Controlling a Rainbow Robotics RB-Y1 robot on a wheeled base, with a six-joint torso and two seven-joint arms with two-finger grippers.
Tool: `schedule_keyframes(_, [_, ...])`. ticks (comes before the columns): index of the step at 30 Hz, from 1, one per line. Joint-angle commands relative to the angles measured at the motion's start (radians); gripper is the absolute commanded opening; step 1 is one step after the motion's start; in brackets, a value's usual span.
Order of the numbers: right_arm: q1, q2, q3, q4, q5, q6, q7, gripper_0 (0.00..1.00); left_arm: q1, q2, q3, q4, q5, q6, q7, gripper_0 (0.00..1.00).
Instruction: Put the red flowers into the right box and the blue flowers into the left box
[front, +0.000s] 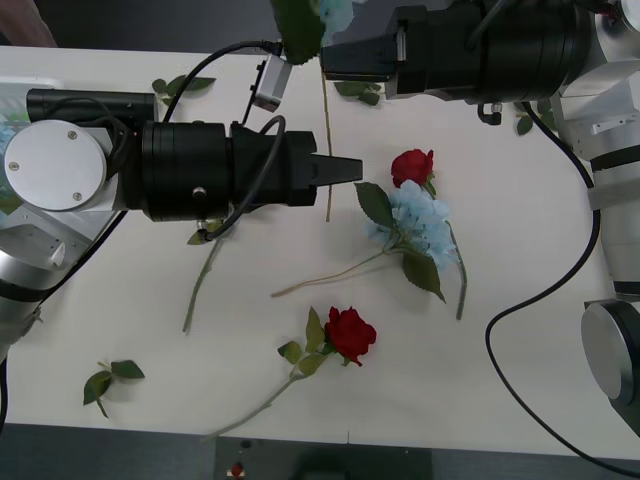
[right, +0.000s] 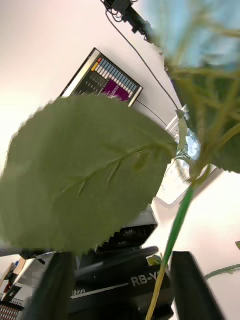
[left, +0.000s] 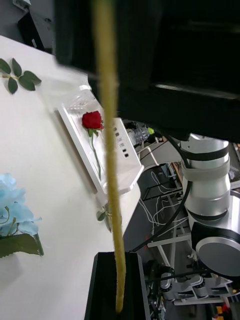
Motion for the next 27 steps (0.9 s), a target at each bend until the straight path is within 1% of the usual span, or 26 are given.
schedule_keyframes(1, [-0.035,0.018,0.003,-0.027,-0.007,-0.007,-0.02,1.0,-0.031,0.054,0.052,-0.028,0.001,-0.013,0.02,0.0])
schedule_keyframes(8, [-0.035,0.018,0.003,-0.027,-0.007,-0.007,-0.02,1.0,-0.014,0.158,0.107,-0.028,0.03,-0.013,0.029,0.0])
schedule_keyframes(11, [-0.035,0.018,0.003,-0.027,-0.007,-0.007,-0.02,1.0,0.009,0.221,0.145,-0.028,0.061,-0.013,0.031,0.0])
schedule_keyframes(14, [-0.035,0.018,0.003,-0.027,-0.007,-0.007,-0.02,1.0,0.053,0.295,0.198,-0.028,0.102,-0.013,0.031,0.0])
schedule_keyframes(17, [-0.035,0.018,0.003,-0.027,-0.007,-0.007,-0.02,1.0,0.112,0.37,0.257,-0.028,0.135,-0.013,0.028,0.0])
schedule_keyframes(18, [-0.013,0.015,0.007,-0.021,-0.004,0.002,-0.017,1.0,0.132,0.391,0.279,-0.028,0.144,-0.013,0.028,0.0])
schedule_keyframes(20, [-0.004,0.009,0.007,-0.021,0.005,0.015,-0.016,1.0,0.185,0.446,0.325,-0.023,0.159,-0.013,0.028,0.0])
schedule_keyframes(23, [-0.008,-0.045,0.01,-0.027,0.034,0.033,-0.014,1.0,0.28,0.525,0.406,-0.005,0.176,-0.012,0.023,0.0])
schedule_keyframes(24, [-0.008,-0.054,0.01,-0.03,0.039,0.034,-0.013,1.0,0.297,0.535,0.422,0.001,0.179,-0.01,0.022,0.0])
schedule_keyframes(27, [-0.007,-0.095,0.013,-0.03,0.089,0.057,-0.014,1.0,0.398,0.583,0.5,0.043,0.182,-0.01,0.005,0.0])
